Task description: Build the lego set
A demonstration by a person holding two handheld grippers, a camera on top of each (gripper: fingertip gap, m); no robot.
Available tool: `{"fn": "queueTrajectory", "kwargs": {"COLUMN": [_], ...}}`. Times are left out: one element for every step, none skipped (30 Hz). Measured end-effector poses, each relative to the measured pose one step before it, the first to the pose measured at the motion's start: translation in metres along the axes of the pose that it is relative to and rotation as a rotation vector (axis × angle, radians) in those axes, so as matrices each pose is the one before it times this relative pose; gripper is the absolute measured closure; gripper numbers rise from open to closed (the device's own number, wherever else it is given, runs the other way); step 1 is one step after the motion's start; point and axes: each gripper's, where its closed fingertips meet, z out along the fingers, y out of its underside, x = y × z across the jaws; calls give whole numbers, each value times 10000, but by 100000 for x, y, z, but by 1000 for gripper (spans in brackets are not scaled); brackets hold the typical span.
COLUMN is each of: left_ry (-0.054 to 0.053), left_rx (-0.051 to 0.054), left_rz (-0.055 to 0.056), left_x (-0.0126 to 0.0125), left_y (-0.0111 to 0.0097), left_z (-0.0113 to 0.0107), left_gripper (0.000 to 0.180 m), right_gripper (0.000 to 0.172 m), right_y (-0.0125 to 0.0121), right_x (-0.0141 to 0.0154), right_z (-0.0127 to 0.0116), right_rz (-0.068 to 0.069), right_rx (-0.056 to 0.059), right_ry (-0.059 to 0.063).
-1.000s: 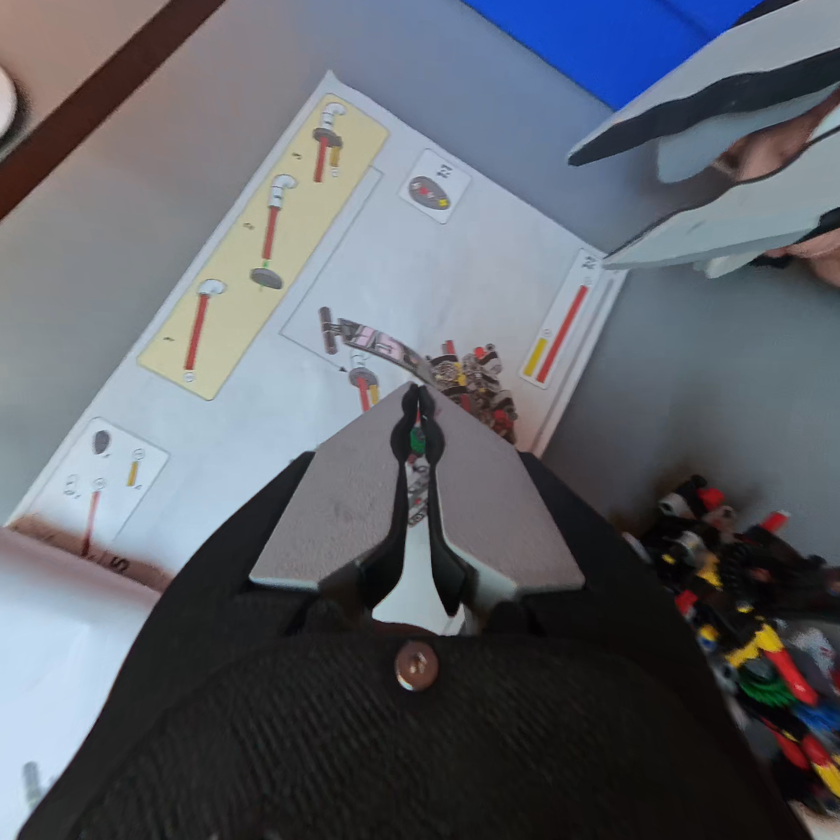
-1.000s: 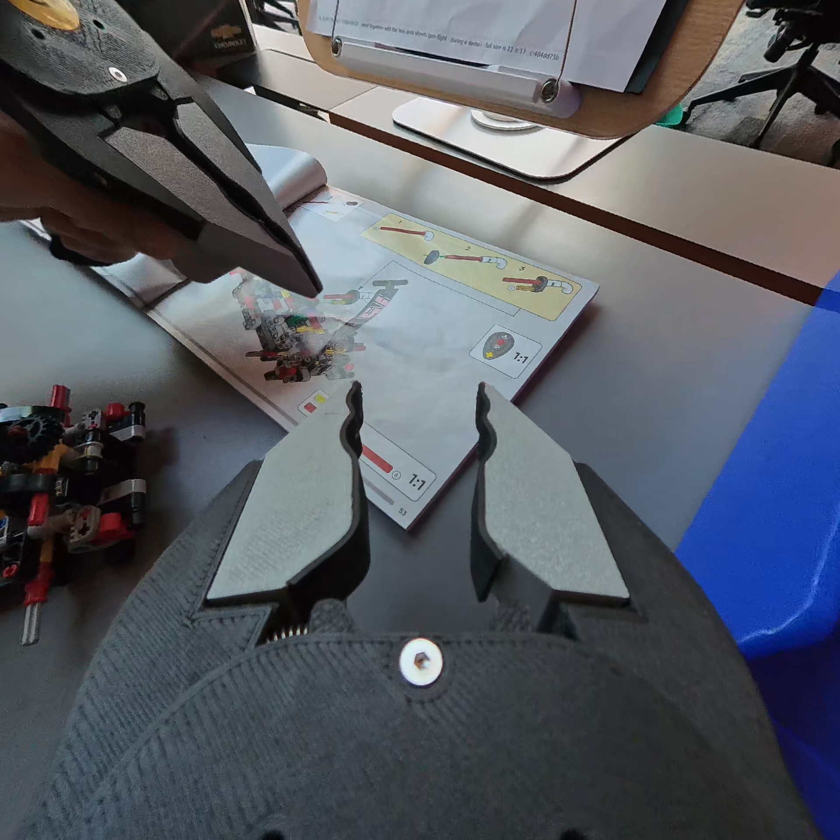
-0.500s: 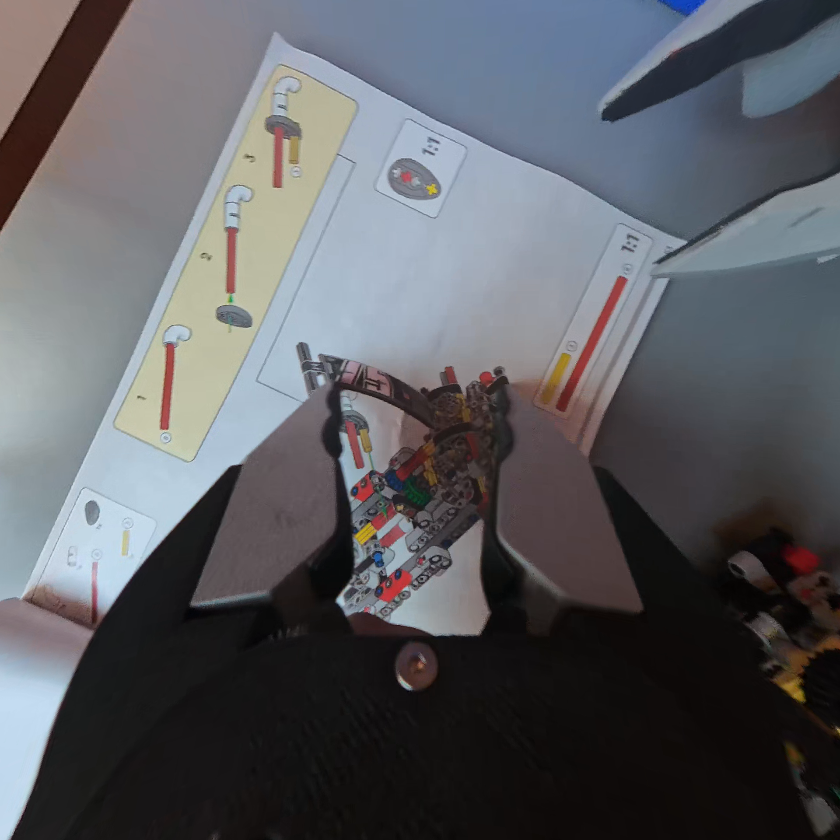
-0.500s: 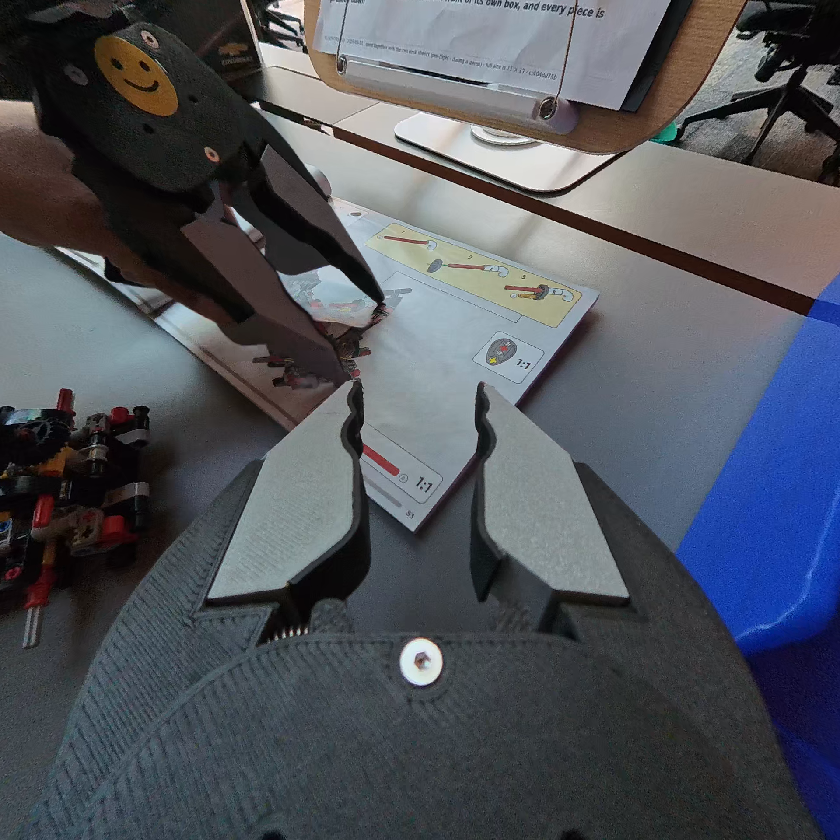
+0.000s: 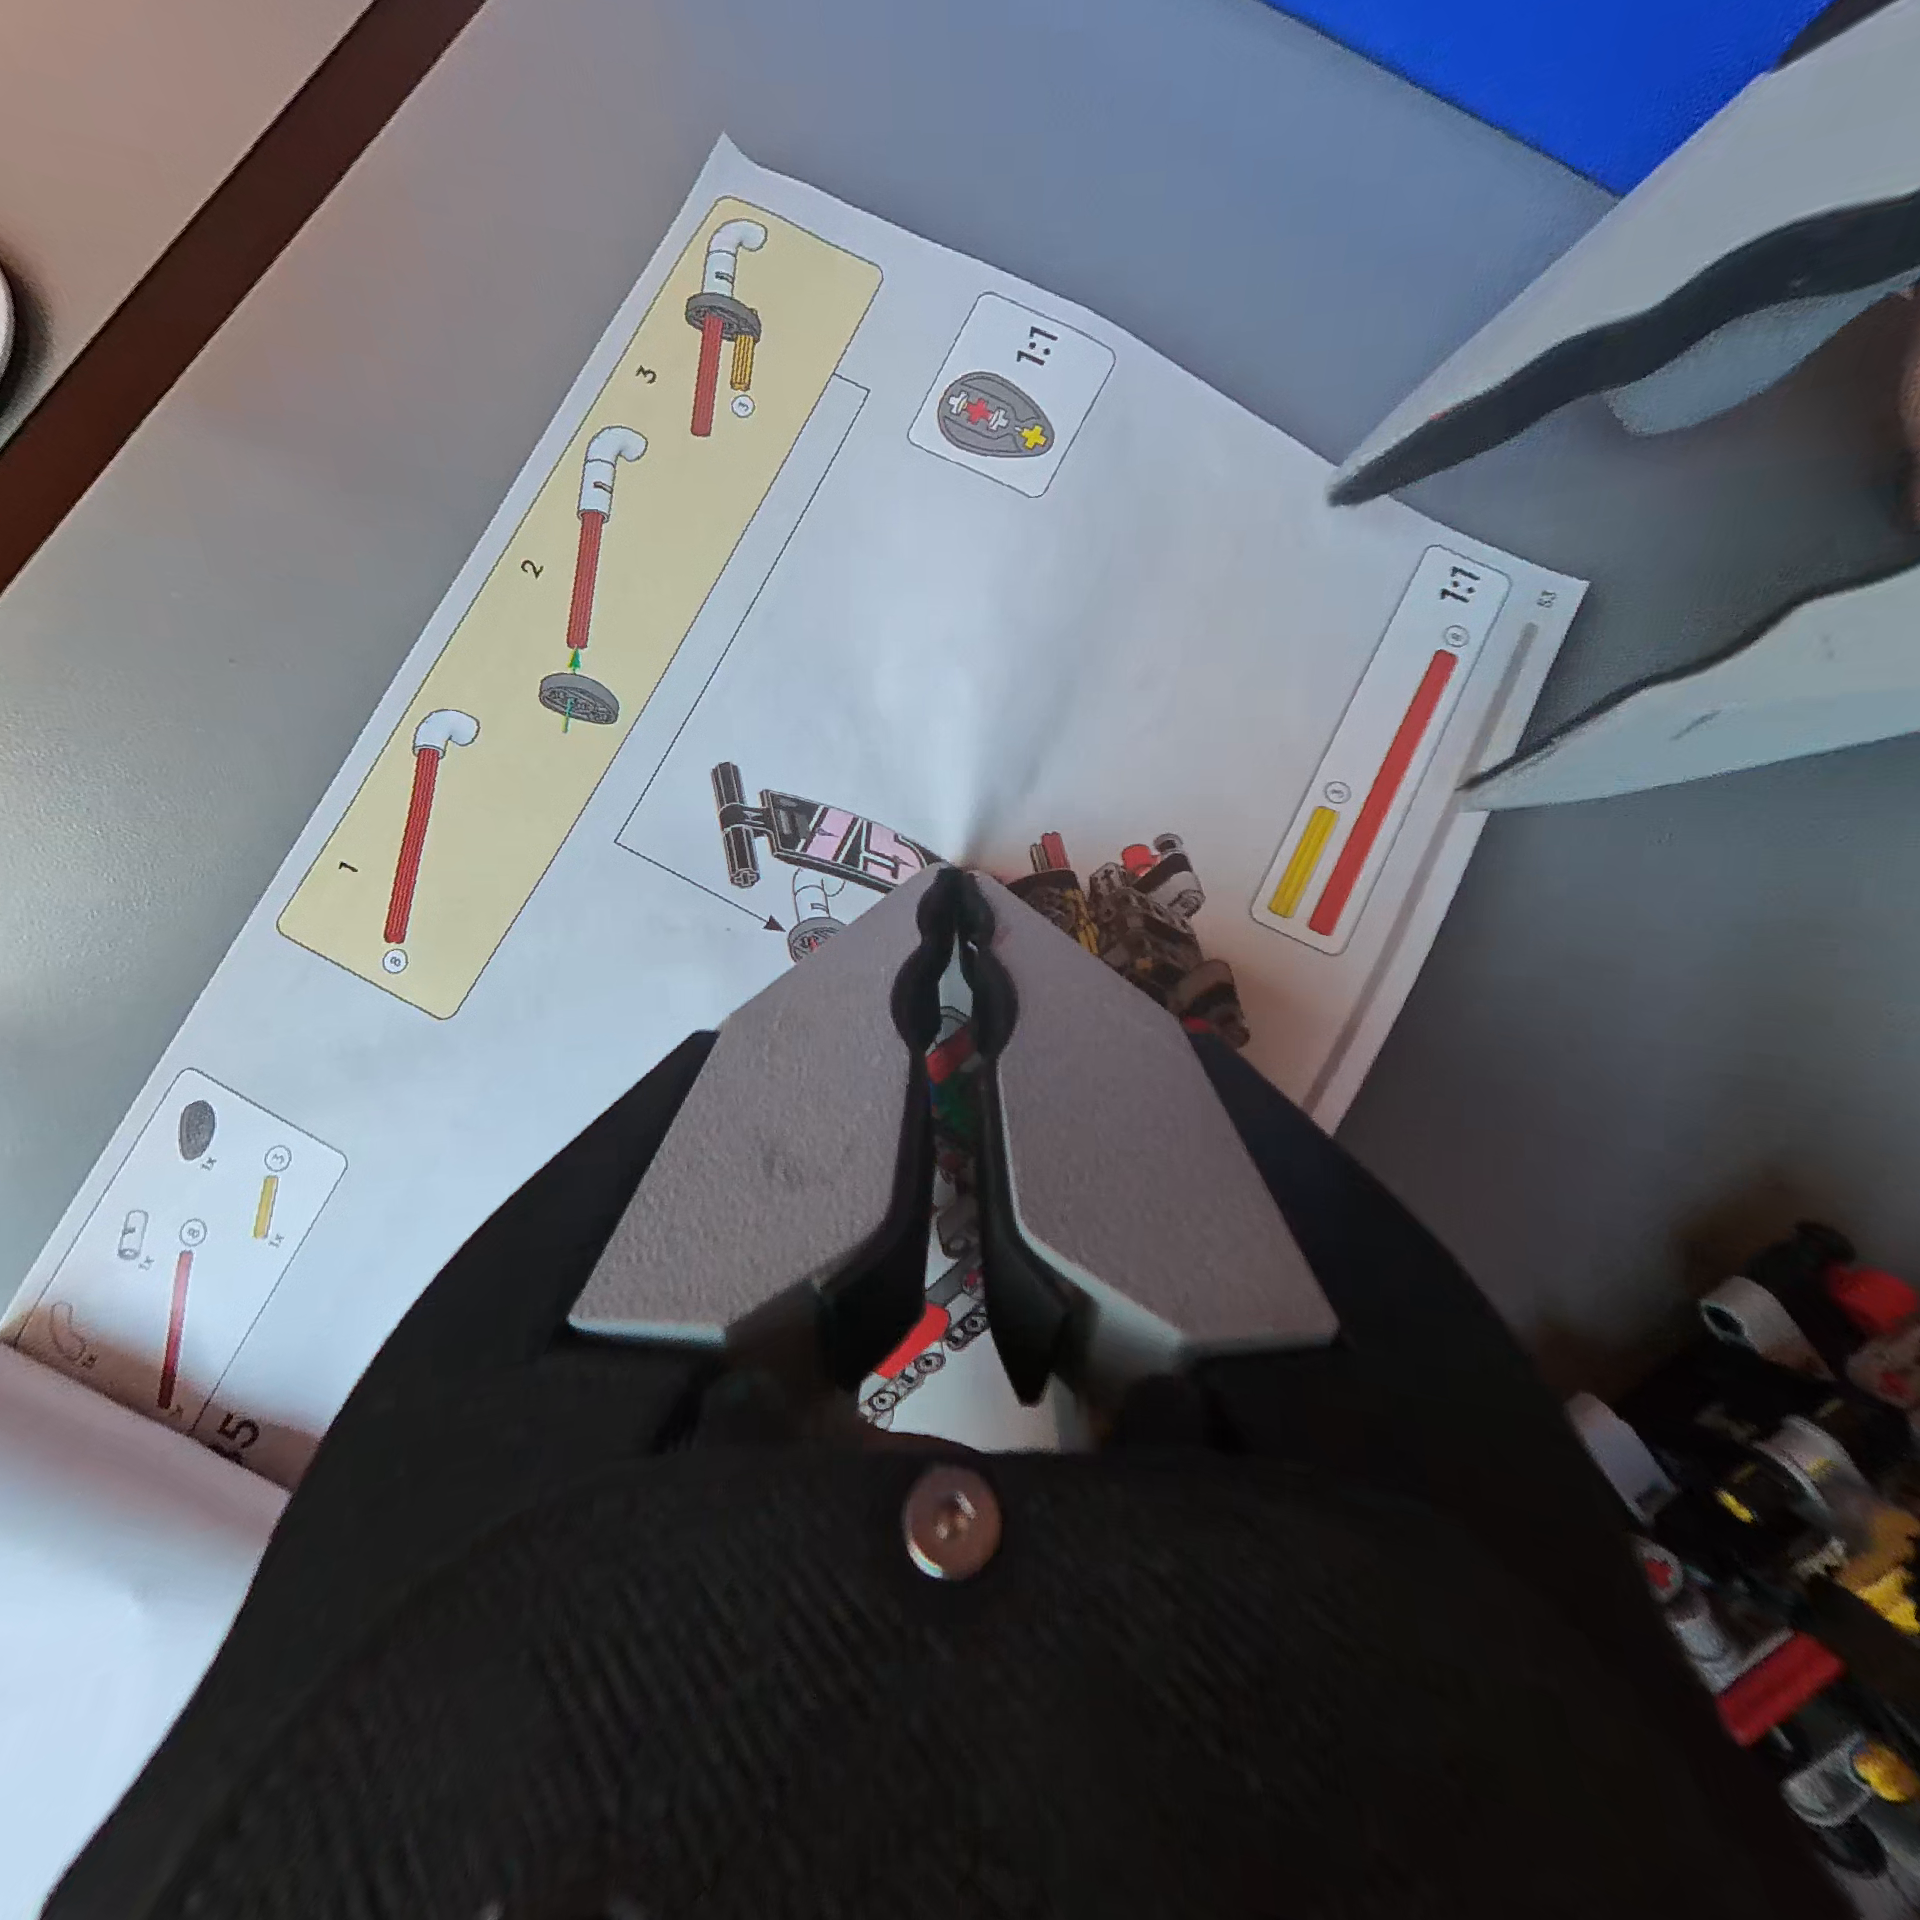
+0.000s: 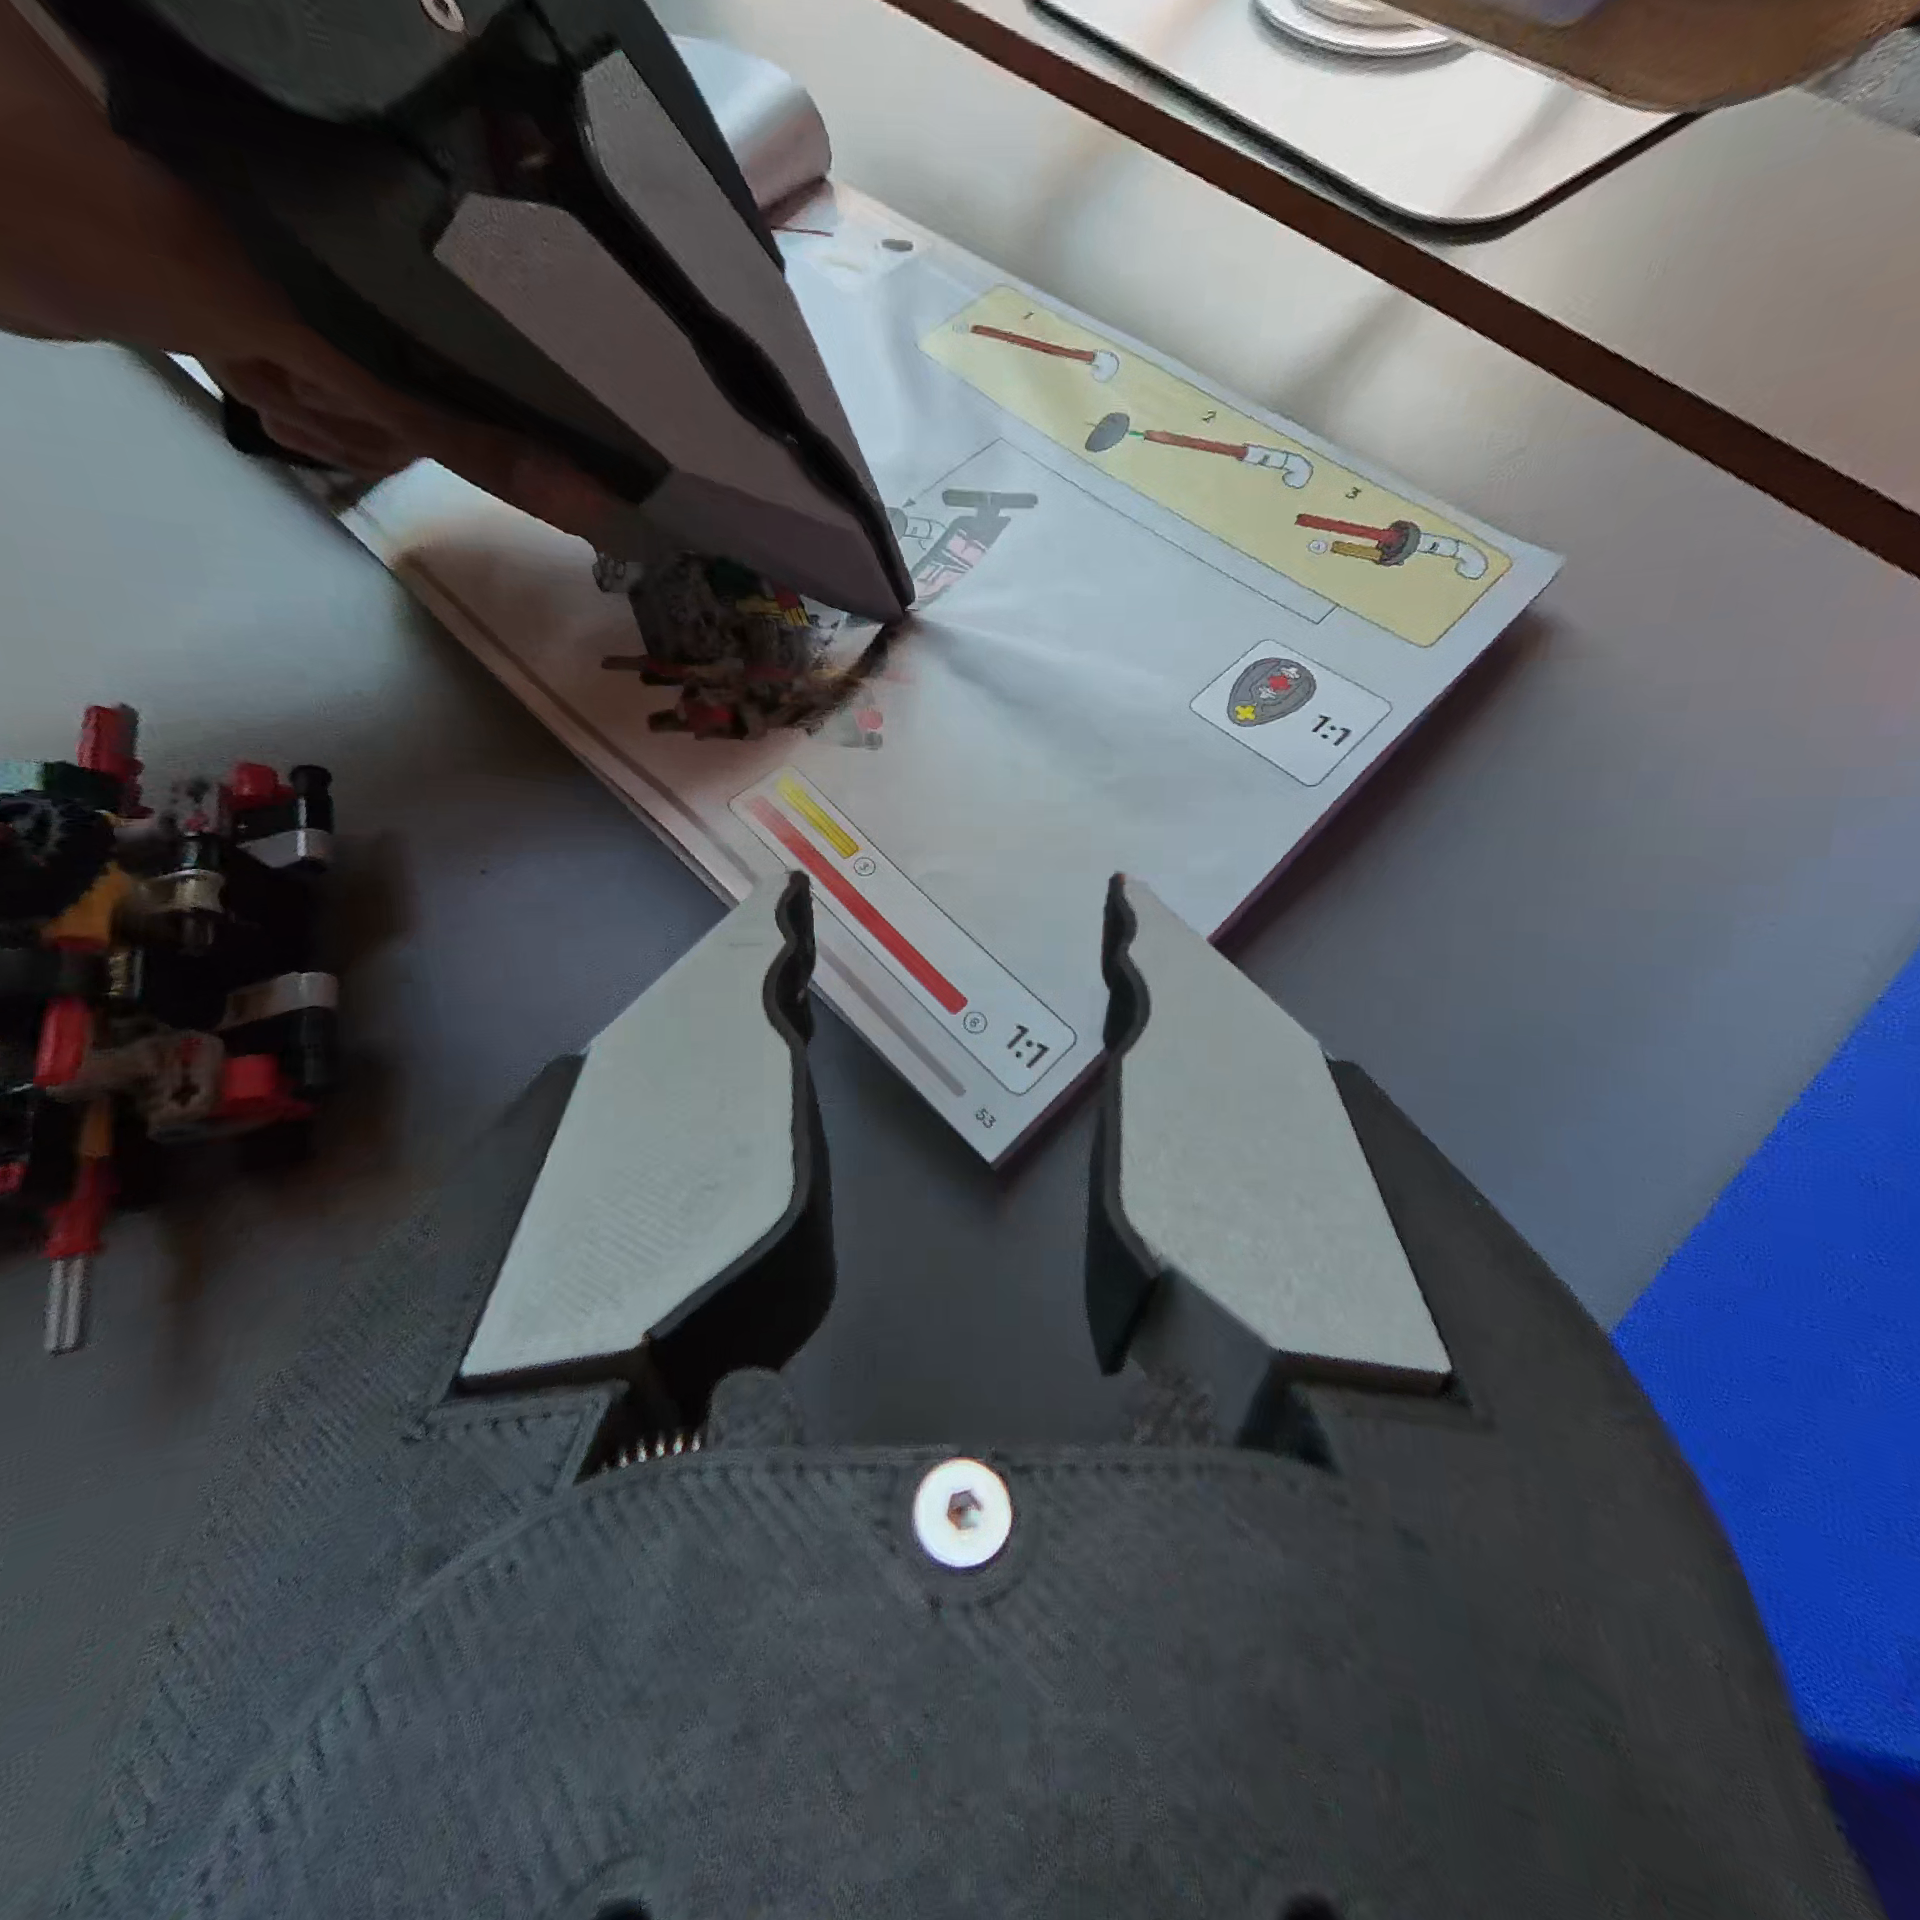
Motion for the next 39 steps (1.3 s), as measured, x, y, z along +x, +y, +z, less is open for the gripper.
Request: {"fn": "queueTrajectory", "kwargs": {"left_ry": [13,36,43,40,29,22,11,3,7,21,26,14,-3,-9,-6,10,26,31,26,21,17,10,7,-6,-31,-97,-165,-169,-92,20,242,138,-291,-361,-391,-275,-163,-64,165], "left_rx": [24,42,51,47,32,20,3,-15,-17,-12,-9,-5,-2,4,16,22,24,26,26,21,17,17,16,16,-5,-63,-146,-175,46,266,298,178,-68,-307,-270,-151,-40,67,187], "left_rz": [-11,-43,-61,-55,-41,-32,6,17,27,-7,-21,-6,11,13,2,-20,-35,-50,-34,-22,-29,-27,-32,-25,-17,56,142,154,37,-53,106,275,332,493,449,303,98,-144,-333], "left_x": [-5,9,0,-8,1,0,-2,4,3,1,-6,-2,-2,-2,-3,6,-2,3,-3,-5,6,-5,-2,3,5,-2,-34,-29,69,220,545,381,-261,-461,-489,-287,-130,33,434], "left_y": [-9,6,-13,-2,-5,0,-9,-5,-2,-14,3,-3,0,-17,-1,-2,-9,-11,-1,5,-15,-8,-6,-6,-21,-13,76,96,-137,-379,-346,-123,279,797,943,913,801,571,272], "left_z": [-4,0,-4,0,-2,0,5,-1,-2,3,-2,3,1,1,7,3,-8,4,8,-6,1,8,-6,10,-2,-19,-91,-210,-355,-576,-771,-879,-884,-951,-937,-864,-741,-586,-392], "left_gripper": [180,180,180,180,180,180,180,180,180,180,180,180,180,180,180,180,180,180,180,180,180,180,180,180,180,180,180,180,180,180,179,132,105,107,104,100,100,101,105], "right_gripper": [115,110,109,110,109,111,112,112,112,113,114,114,114,116,120,121,123,129,135,139,145,150,154,160,168,172,172,172,172,172,172,172,172,172,172,172,172,172,172], "right_y": [-126,-303,-372,-377,-443,-228,102,220,217,217,276,300,245,195,174,158,137,99,48,-47,-47,62,171,247,261,239,88,-41,-24,-65,-74,-63,-56,-13,-16,-48,-119,-158,-192], "right_x": [72,-23,-276,-675,-792,-488,-161,-174,-121,-18,18,44,84,173,231,132,175,273,315,240,142,59,-3,-117,-180,-174,-48,14,28,51,97,117,94,18,10,40,53,82,97], "right_z": [112,1,-124,-273,-324,-214,-53,72,166,230,267,262,224,174,119,102,75,27,-33,-73,-68,12,98,165,178,179,106,-2,-33,-33,-38,-37,-22,-4,4,-14,-56,-61,-67], "right_rz": [-167,-111,-57,-172,-367,-496,-539,-544,-460,-374,-325,-271,-192,-93,-29,-22,0,-15,-29,-28,-39,-58,-64,-66,-98,-84,27,99,152,198,231,233,182,100,42,15,-7,-31,-32], "right_rx": [6,117,123,64,100,-7,-198,-215,-173,-166,-205,-216,-154,-97,-69,-50,-33,-6,19,75,70,6,-68,-96,-106,-105,-28,37,52,92,101,80,61,48,38,28,30,52,77], "right_ry": [212,159,13,-220,-244,-19,185,162,187,217,195,156,132,148,134,34,64,131,168,118,57,25,1,-62,-95,-82,-22,-22,-54,-62,-51,-43,-45,-53,-21,29,61,87,100]}}
